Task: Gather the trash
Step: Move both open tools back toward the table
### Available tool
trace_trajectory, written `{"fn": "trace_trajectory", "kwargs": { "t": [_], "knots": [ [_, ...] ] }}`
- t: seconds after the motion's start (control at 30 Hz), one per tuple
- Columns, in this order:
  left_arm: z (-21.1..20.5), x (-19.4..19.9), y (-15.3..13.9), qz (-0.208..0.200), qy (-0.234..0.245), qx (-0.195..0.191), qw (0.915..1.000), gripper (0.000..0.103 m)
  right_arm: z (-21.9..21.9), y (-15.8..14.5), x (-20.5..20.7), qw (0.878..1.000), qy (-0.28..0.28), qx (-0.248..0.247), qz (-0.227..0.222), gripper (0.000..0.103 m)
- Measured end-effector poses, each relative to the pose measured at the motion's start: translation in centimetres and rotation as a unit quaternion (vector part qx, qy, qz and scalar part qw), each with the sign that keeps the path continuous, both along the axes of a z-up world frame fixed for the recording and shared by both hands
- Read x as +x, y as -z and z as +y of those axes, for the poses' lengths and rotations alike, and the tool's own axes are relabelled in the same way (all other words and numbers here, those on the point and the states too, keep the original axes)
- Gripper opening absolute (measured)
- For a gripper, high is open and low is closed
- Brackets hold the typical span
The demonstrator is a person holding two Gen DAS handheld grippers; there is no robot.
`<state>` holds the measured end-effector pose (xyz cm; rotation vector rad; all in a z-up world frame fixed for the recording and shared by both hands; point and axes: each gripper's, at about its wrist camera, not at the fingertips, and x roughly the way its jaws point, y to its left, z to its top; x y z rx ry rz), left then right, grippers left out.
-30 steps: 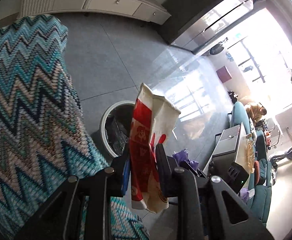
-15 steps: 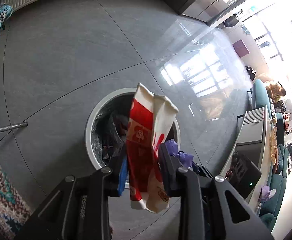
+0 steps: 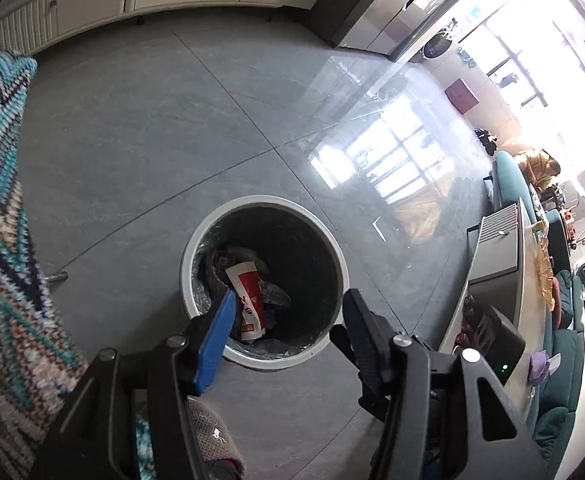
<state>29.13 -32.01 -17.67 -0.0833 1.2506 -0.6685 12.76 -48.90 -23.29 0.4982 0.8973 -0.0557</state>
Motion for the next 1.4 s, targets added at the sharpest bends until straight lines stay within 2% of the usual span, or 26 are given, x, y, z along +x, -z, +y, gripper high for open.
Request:
{"fn": "trace_trajectory", "kwargs": {
  "t": [0.13, 0.33, 0.53, 0.63, 0.77, 0.9, 1.07, 1.27, 1.4],
  "knots": [
    [3.0, -2.4, -3.3, -0.046, -0.003, 0.0, 0.9989, 0.054, 2.6, -3.3, -0.7, 0.999, -0.027, -0.022, -0.024, 0.06],
    [8.7, -6.5, -8.4, -0.118, -0.016, -0.002, 0.9929, 0.054, 6.0, -8.8, -2.8, 0.995, -0.055, -0.037, -0.076, 0.06],
    [15.3, -10.5, -12.9, -0.194, -0.052, 0.003, 0.9797, 0.054, 8.7, -13.6, -4.9, 0.989, -0.074, -0.043, -0.125, 0.06],
    [18.7, -11.9, -14.6, -0.216, -0.079, 0.007, 0.9732, 0.054, 10.6, -15.6, -5.7, 0.985, -0.089, -0.049, -0.143, 0.06],
    [23.4, -14.2, -16.2, -0.252, -0.123, 0.023, 0.9596, 0.054, 13.2, -17.1, -6.5, 0.98, -0.11, -0.056, -0.157, 0.06],
    [28.1, -15.9, -17.1, -0.266, -0.162, 0.033, 0.9497, 0.054, 16.5, -18.2, -6.9, 0.975, -0.135, -0.065, -0.165, 0.06],
    [33.2, -18.8, -17.9, -0.302, -0.21, 0.071, 0.927, 0.054, 20.2, -18.7, -7.1, 0.969, -0.166, -0.068, -0.169, 0.06],
    [37.6, -22.3, -19.0, -0.335, -0.25, 0.091, 0.9039, 0.054, 25.3, -19.3, -7.4, 0.96, -0.21, -0.073, -0.171, 0.06],
    [39.6, -24.3, -19.2, -0.348, -0.27, 0.097, 0.8926, 0.054, 28.2, -19.9, -7.9, 0.952, -0.24, -0.084, -0.17, 0.06]
  ]
}}
